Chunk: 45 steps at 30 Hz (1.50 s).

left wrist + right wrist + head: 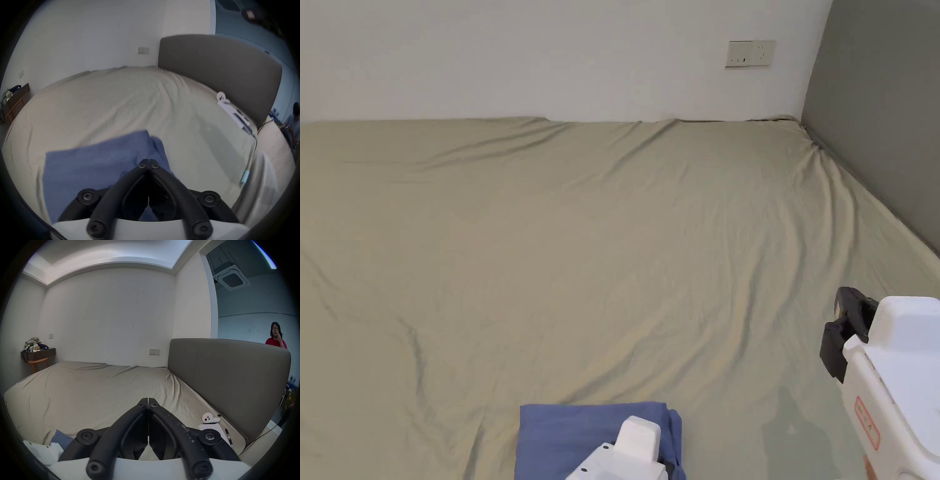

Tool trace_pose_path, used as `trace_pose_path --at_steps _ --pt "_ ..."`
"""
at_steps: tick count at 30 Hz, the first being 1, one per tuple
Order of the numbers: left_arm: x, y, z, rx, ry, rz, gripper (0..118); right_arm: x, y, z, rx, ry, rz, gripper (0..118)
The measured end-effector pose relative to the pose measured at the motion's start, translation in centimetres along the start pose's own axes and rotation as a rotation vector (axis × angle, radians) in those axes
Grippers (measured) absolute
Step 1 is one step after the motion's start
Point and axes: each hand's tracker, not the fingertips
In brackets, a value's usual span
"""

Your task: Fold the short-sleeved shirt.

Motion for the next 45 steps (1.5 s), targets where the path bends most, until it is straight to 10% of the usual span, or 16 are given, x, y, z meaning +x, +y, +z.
trace_pose_path --at_steps 18,45 --pt "-10.7 12.7 17.1 0.534 0.293 -0.082 0 -4.3 3.7 2.2 0.115 0.067 0.017 2" --pt "-19.1 11.4 22.0 0.596 0.460 0.066 0 -8.9 1.6 1.2 0.077 0.167 0.029 2"
